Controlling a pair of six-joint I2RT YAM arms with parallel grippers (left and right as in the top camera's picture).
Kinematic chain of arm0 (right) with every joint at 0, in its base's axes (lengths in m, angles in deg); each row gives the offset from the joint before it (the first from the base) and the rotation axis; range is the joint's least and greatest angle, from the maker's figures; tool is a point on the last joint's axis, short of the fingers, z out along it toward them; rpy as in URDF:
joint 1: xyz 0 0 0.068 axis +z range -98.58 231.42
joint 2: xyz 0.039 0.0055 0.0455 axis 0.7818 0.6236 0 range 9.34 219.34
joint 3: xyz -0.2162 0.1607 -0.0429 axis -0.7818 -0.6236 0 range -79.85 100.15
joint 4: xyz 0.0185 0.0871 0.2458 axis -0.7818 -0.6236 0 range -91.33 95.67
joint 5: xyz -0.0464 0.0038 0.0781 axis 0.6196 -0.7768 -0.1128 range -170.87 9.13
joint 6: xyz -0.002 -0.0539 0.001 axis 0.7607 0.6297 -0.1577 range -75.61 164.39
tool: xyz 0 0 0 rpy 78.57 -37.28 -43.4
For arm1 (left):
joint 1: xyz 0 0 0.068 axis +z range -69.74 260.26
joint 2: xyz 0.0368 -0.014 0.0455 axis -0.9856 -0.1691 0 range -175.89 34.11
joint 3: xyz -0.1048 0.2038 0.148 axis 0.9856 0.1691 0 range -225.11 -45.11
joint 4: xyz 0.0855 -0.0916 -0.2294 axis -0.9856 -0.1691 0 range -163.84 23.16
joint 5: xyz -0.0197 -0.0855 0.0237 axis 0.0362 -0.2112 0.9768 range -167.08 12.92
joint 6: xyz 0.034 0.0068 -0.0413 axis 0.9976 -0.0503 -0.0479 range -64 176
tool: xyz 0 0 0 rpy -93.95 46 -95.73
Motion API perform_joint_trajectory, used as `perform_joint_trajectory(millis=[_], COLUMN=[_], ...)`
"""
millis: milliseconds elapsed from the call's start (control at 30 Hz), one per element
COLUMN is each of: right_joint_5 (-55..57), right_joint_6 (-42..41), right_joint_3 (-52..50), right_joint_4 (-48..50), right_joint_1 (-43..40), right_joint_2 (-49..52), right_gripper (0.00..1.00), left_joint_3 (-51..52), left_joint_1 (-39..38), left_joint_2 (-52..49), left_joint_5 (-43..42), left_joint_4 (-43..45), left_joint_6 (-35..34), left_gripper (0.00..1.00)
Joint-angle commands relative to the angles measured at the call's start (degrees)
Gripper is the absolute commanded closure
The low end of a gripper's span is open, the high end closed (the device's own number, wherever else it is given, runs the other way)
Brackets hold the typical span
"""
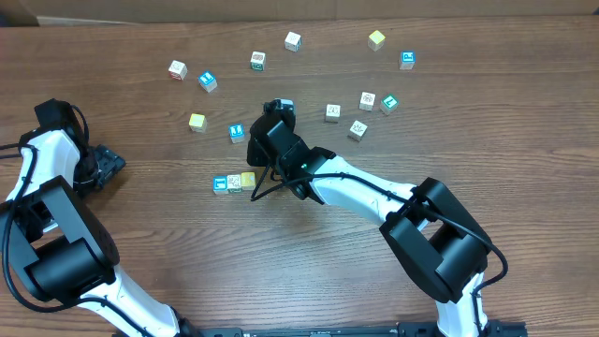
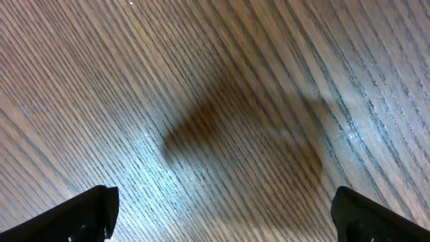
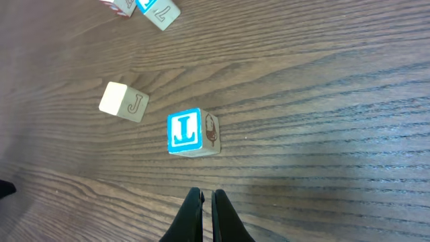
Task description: Form a horizontal line
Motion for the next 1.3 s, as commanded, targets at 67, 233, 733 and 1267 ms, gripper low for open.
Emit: perform_joint_trajectory(millis=[67, 233, 733, 1267], right_joint_5=[-2.93, -3.78, -3.78, -2.32], right_joint_6=[1.73, 1.7, 1.73, 1.7], right_joint_3=[-0.24, -0.24, -0.24, -0.24], right_joint_4=[0.52, 0.59, -1.03, -0.24], right_joint_1=[0.22, 0.5, 3.67, 3.76], right_joint_2=[1.64, 2.34, 2.64, 2.64], right_gripper=[0.96, 0.96, 0.96, 0.96], left_joint_3=[0.31, 0.31, 0.31, 0.31], left_joint_1=[0.46, 0.46, 0.46, 0.46], left_joint_2=[-0.15, -0.15, -0.15, -0.15], left_joint_5=[0.59, 0.59, 0.59, 0.59], left_joint_4=[0.07, 0.07, 0.07, 0.07], left_joint_6=[0.07, 0.07, 0.07, 0.07], left_gripper=[0.0, 0.0, 0.0, 0.0])
